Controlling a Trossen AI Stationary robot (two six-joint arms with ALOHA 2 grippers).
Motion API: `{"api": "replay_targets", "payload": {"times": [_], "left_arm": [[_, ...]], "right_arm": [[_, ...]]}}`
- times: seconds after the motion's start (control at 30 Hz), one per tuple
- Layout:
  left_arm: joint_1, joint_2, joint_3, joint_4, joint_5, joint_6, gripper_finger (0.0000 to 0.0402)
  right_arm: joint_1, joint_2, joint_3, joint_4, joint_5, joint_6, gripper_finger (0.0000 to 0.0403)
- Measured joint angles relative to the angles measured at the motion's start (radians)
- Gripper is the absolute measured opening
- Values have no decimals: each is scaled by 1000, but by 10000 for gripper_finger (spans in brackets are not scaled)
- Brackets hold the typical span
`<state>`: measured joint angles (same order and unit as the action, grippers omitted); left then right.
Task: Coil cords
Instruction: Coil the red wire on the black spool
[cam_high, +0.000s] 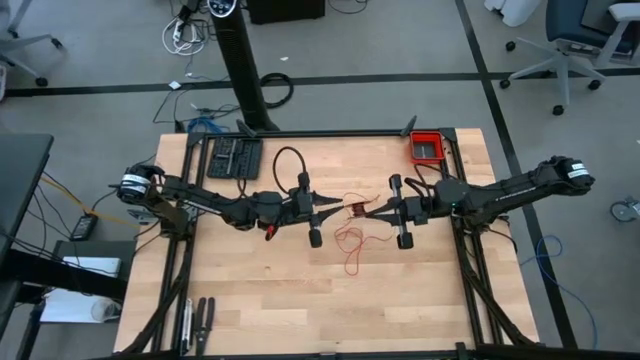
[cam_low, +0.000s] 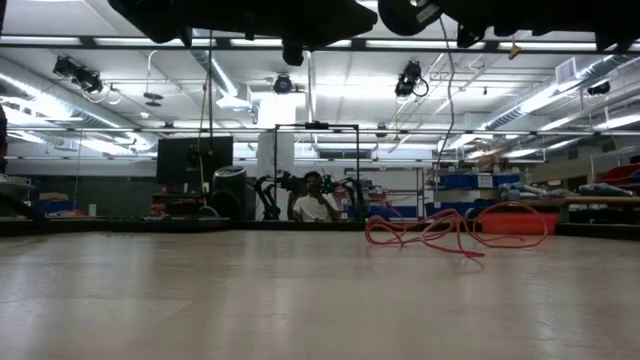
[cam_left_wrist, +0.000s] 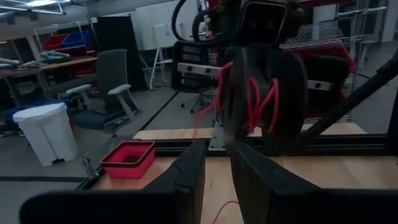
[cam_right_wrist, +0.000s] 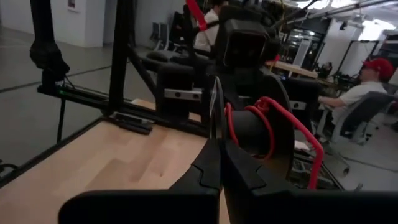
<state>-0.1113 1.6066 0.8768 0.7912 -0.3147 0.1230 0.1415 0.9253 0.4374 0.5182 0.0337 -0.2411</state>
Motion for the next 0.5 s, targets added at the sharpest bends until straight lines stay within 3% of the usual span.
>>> {"api": "replay_targets", "payload": {"times": [0.5], "left_arm": [[0,0,0,-10,10,3,78]], "right_arm": [[-9,18,1,65,-5,-13,0]]}}
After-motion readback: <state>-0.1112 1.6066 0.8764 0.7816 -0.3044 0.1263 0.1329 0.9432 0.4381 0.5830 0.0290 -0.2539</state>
